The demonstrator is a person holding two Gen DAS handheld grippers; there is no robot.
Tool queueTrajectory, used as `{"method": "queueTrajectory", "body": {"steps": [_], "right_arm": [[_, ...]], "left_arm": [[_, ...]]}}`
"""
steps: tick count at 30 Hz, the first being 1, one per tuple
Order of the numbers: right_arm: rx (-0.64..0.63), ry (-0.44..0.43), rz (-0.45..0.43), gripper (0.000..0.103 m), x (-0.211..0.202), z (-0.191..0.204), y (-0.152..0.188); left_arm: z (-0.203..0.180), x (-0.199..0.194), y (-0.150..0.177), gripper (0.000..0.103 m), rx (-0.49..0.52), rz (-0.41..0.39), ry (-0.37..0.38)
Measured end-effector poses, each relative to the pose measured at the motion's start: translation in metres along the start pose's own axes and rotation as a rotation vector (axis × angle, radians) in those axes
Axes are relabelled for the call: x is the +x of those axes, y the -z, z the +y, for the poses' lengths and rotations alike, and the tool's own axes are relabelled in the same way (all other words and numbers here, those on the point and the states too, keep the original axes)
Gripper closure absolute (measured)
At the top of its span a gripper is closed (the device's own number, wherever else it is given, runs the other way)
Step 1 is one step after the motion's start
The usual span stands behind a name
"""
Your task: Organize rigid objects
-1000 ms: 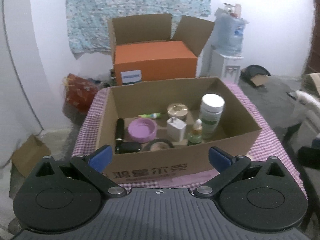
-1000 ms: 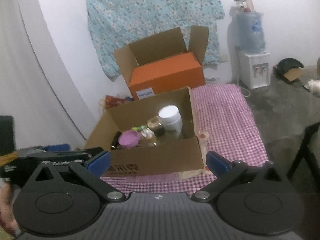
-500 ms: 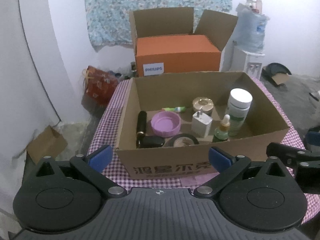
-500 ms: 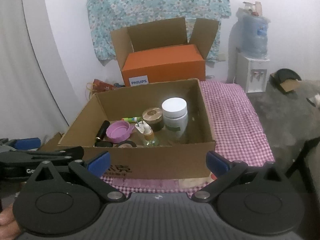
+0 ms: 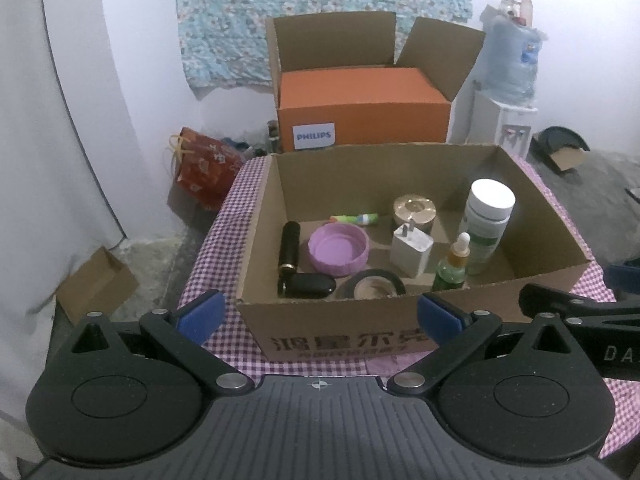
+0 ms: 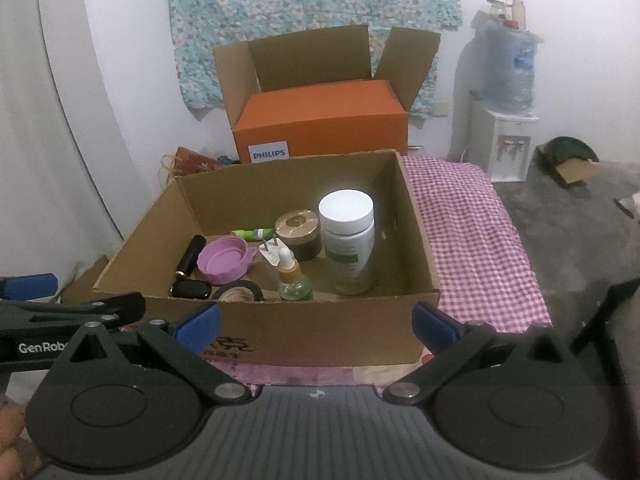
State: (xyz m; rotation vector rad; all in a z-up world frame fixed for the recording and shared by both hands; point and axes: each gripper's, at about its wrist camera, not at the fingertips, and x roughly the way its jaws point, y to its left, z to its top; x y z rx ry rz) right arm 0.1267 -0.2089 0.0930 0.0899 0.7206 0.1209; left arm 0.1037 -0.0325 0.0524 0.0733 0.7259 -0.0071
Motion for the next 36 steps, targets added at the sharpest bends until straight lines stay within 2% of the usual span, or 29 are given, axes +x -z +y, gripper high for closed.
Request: {"method": "queueTrajectory", "body": {"steps": [36], "right_arm": [[-0.017, 0.001, 0.017, 0.000, 0.0085, -0.0036, -0.0035]], "left_arm": [[0.0027, 0.0090, -0.0025, 0.001, -0.023, 0.045, -0.008]]}}
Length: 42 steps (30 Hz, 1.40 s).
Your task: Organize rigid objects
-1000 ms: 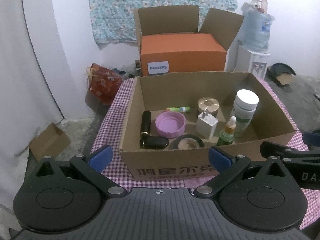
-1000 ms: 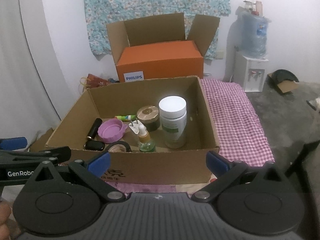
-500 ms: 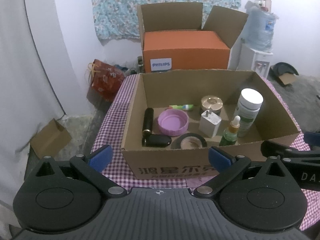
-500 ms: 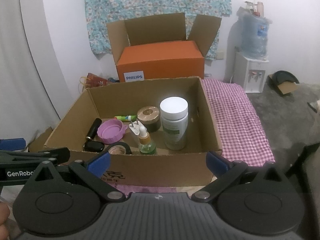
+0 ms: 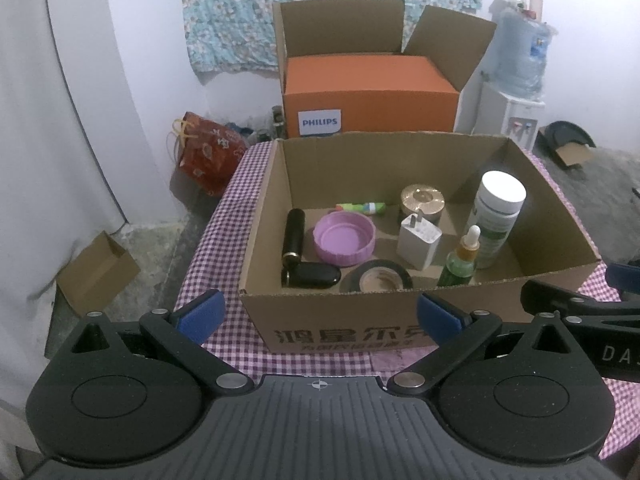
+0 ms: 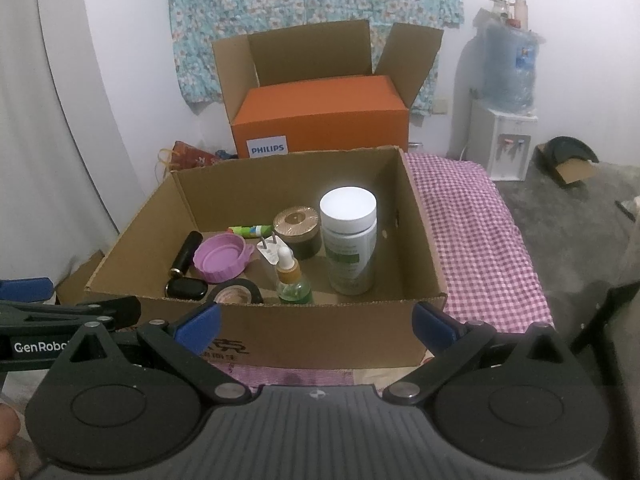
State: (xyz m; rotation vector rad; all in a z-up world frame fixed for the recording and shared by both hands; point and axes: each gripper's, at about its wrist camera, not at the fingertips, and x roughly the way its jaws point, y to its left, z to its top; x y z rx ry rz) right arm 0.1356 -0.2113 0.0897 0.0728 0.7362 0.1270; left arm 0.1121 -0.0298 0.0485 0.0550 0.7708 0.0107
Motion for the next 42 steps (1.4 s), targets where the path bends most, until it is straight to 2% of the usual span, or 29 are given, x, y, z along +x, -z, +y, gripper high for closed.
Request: {"method": "queueTrajectory", "body": {"steps": [42], "right_arm": [[0.000, 0.006, -0.002, 0.000, -0.0006, -0.0033, -0.0005]], "left_arm": [[-0.0019, -0.0020, 0.0015, 0.001, 0.002, 0.002, -0.001]]}}
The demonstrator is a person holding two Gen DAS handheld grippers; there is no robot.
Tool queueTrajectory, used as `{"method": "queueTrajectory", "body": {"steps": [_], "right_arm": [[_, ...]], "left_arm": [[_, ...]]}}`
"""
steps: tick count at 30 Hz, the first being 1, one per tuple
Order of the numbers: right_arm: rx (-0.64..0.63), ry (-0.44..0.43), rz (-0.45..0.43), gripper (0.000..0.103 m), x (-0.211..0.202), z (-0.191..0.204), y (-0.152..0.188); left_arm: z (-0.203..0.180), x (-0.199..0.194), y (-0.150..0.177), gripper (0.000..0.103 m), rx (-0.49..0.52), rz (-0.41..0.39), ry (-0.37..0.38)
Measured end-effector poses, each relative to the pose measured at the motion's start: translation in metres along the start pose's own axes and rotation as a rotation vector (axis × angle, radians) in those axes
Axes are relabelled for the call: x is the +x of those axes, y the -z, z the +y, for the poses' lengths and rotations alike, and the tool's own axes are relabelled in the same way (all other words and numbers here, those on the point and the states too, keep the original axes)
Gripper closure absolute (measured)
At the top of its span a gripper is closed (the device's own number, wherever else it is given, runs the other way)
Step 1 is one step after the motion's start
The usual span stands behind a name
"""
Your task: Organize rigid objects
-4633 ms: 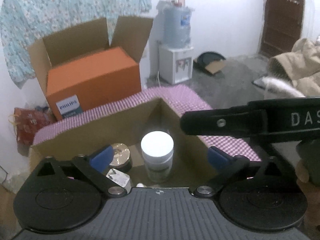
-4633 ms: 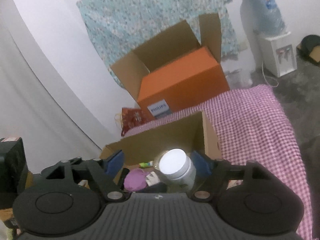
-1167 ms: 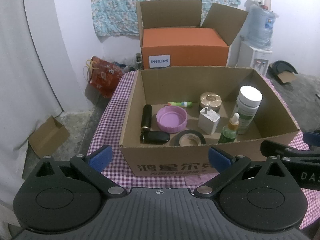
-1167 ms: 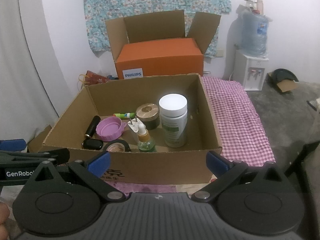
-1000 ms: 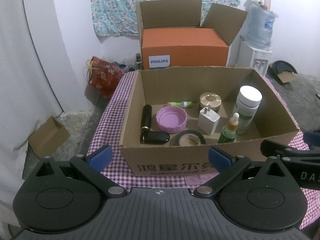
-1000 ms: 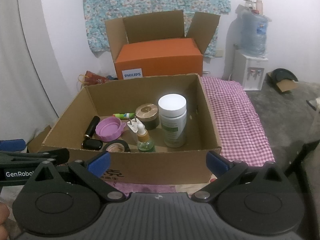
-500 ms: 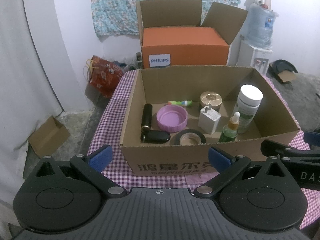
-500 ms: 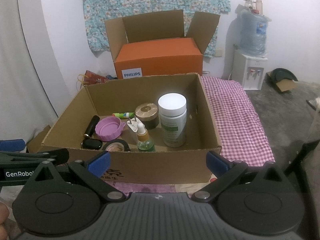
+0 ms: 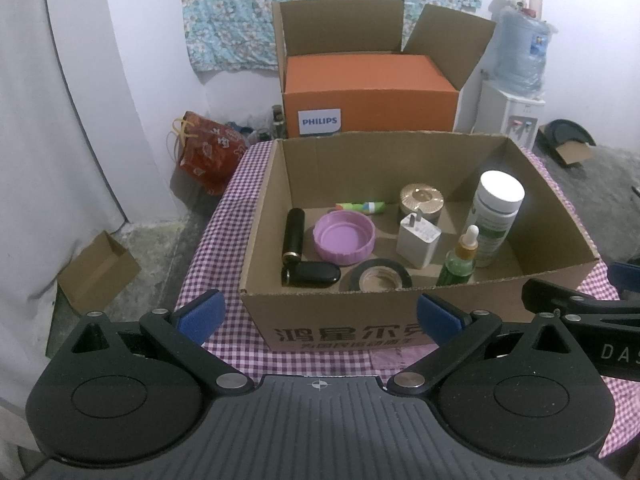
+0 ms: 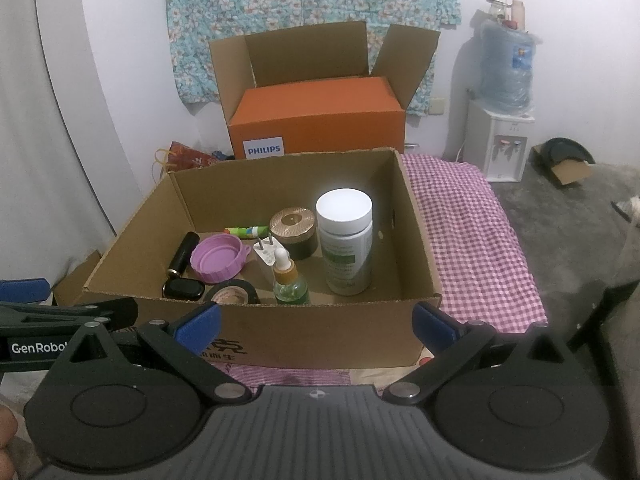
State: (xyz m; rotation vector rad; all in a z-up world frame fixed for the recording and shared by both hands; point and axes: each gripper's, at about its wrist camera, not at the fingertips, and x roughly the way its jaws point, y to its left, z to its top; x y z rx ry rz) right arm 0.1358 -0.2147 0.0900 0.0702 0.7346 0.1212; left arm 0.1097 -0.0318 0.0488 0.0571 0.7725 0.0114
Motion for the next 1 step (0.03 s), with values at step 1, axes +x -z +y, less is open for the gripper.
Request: {"method": "queueTrajectory", "body": {"steps": [1], "right_arm": [[0.000, 0.000, -0.001, 0.000, -0.0001, -0.0003, 0.0000]], "left_arm": [[0.0000, 0.0002, -0.0001, 0.001, 0.000, 0.000, 0.000]]}}
